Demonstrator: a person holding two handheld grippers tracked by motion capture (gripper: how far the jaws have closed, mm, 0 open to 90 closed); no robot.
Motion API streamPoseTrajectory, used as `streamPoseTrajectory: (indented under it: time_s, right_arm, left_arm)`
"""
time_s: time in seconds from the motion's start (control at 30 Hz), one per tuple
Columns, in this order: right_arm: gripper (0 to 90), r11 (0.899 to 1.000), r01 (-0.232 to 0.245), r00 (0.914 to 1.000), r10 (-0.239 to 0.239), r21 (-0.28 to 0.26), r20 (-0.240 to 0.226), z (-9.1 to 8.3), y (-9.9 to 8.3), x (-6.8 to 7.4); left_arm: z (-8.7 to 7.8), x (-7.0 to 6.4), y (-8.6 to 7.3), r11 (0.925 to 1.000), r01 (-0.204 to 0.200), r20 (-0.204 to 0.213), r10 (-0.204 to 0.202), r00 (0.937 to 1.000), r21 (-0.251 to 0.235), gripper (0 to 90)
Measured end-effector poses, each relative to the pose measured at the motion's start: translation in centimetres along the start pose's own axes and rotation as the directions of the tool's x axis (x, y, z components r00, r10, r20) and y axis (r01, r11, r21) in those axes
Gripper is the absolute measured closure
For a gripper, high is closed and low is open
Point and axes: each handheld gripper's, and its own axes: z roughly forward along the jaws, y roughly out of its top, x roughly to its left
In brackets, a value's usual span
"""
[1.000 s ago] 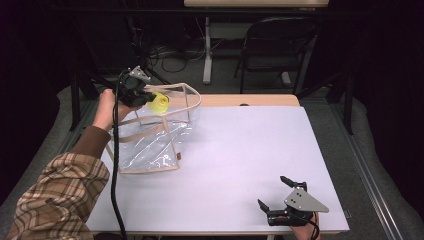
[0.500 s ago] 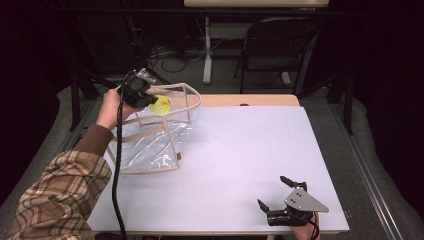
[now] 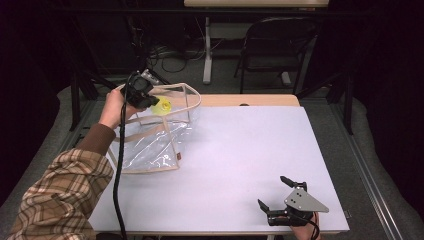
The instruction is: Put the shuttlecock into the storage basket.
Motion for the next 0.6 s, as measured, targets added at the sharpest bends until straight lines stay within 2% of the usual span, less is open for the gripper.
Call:
streamPoseTrajectory:
  time_s: [0.6]
  right_arm:
    - [0.1, 1.0, -0.005, 1.0, 0.005, 0.0, -0.001, 0.0, -0.01, 0.0]
  left_arm:
    - [0.6, -0.08, 0.14, 0.999, 0.006, -0.003, -0.006, 1.0, 0.044, 88.1]
